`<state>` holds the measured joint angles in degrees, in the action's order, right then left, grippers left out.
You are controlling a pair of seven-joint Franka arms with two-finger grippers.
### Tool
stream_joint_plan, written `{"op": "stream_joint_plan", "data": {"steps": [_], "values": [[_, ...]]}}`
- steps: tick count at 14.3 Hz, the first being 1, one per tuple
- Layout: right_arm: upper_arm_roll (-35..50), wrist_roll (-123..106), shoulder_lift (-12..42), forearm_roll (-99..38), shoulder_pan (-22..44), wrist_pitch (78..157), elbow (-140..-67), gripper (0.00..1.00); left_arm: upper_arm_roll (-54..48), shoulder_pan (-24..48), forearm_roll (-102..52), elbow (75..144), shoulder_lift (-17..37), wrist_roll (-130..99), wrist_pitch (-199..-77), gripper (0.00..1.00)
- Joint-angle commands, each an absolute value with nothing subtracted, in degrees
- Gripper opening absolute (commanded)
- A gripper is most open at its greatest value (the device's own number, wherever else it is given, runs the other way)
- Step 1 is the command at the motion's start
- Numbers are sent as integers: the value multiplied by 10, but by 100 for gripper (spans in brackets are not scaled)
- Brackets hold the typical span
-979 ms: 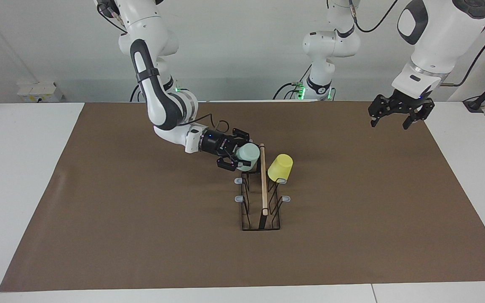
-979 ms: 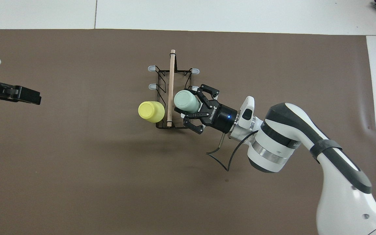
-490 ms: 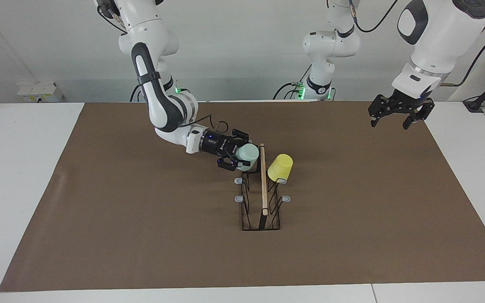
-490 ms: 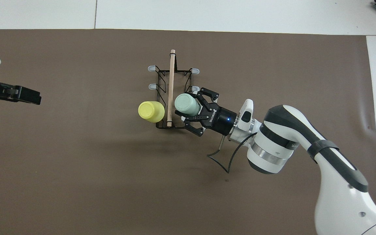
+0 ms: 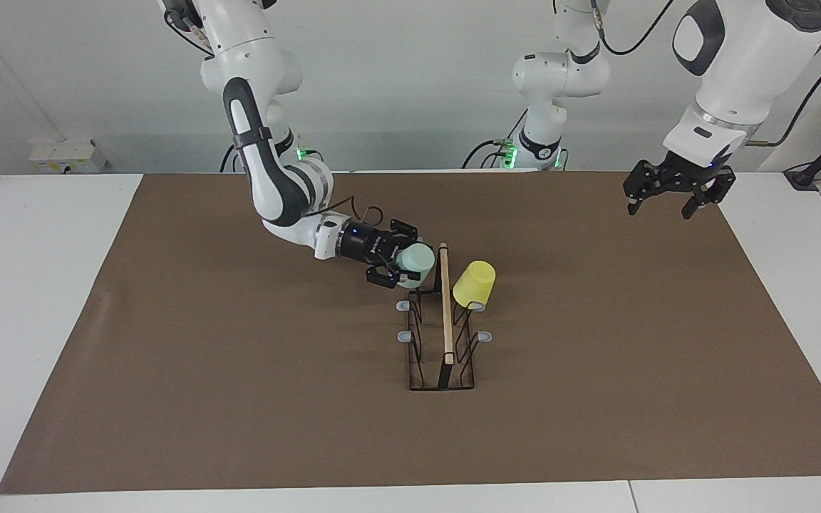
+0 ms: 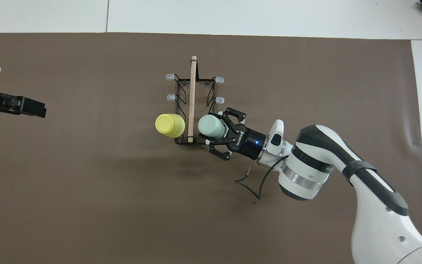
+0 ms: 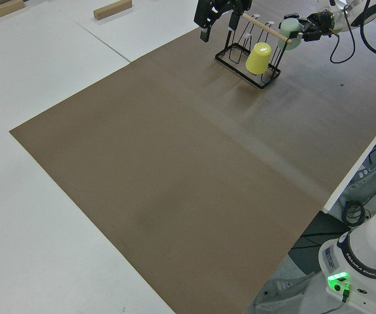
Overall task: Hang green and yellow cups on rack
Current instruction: 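Open the right gripper and withdraw it from the green cup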
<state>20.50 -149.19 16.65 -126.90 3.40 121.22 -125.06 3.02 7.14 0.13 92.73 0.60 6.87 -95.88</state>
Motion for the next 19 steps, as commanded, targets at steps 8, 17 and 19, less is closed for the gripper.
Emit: {"op": "stream_joint_plan", "data": {"steps": [8, 17, 19], "values": [[207, -1502, 148, -1287, 25, 1208, -1255, 100, 31, 70, -7, 928, 4, 74, -954, 100], [205, -1244, 79, -1016, -3, 1325, -1166, 100, 31, 70, -7, 928, 4, 74, -954, 100], [204, -1169, 77, -901, -18, 1320, -1132, 100, 31, 70, -7, 928, 4, 74, -954, 100]]}}
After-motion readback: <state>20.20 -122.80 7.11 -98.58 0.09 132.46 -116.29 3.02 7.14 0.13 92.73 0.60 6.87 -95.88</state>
